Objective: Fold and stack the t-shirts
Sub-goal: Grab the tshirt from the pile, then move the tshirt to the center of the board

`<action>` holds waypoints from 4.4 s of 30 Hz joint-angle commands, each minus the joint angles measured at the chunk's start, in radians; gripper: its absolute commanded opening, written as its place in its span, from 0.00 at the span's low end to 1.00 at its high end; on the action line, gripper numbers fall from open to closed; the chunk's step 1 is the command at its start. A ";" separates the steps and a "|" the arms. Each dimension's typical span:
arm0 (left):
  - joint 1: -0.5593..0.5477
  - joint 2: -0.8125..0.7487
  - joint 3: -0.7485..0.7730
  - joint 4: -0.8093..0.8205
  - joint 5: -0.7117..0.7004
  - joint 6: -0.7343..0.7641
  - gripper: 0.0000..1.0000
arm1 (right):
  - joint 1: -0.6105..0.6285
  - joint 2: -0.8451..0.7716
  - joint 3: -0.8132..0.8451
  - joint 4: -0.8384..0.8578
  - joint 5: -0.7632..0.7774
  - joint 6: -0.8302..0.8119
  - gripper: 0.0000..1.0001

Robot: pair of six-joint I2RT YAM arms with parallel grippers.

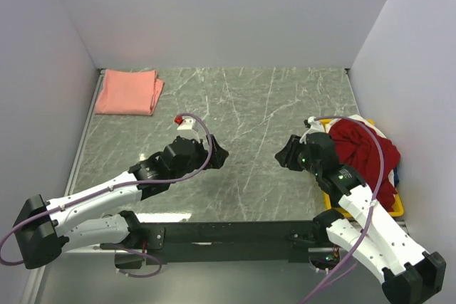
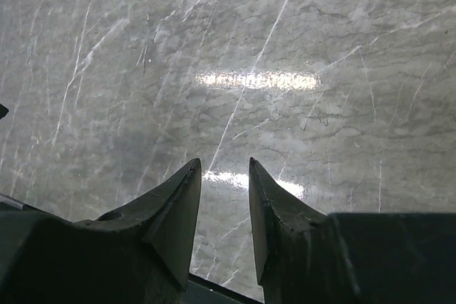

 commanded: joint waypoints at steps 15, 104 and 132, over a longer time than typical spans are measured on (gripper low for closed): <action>-0.003 0.009 0.148 -0.072 0.076 0.064 0.92 | -0.019 0.176 0.227 -0.066 0.247 0.040 0.41; 0.313 -0.090 0.122 -0.185 0.196 0.015 0.97 | 0.173 0.603 0.830 -0.078 0.168 0.072 0.25; 0.029 0.307 -0.088 0.112 0.184 -0.055 0.78 | 0.149 0.400 -0.026 0.169 0.274 0.245 0.49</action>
